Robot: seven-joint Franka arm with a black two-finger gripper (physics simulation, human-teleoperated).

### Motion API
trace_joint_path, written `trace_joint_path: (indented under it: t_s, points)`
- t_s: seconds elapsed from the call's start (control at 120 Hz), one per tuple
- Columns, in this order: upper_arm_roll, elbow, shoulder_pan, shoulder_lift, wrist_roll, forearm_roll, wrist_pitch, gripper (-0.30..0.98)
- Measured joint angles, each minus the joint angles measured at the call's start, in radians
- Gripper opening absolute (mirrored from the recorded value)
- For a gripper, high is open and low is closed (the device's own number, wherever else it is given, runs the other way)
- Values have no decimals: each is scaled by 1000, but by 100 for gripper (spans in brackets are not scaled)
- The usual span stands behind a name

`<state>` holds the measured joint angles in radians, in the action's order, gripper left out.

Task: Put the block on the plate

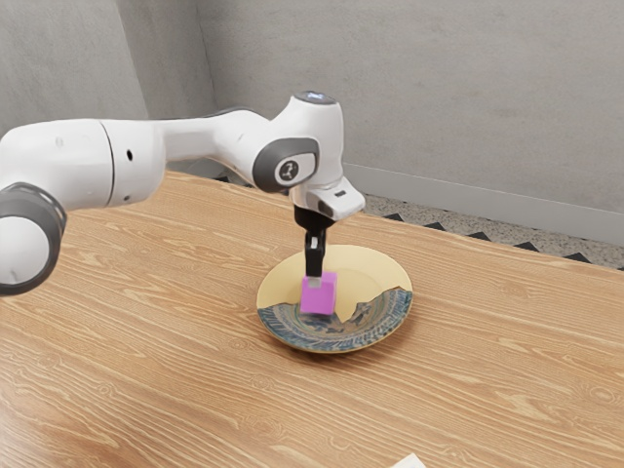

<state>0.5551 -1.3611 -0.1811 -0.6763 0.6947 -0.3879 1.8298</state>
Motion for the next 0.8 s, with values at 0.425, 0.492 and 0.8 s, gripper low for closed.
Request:
trace_joint_path:
  t_s: [0.425,0.492,0.8]
  points:
    - [-20,6,-63,263,-21,48,-71,67]
    - [-20,7,-72,320,-17,74,-107,68]
    - [-109,19,-27,433,7,197,-269,68]
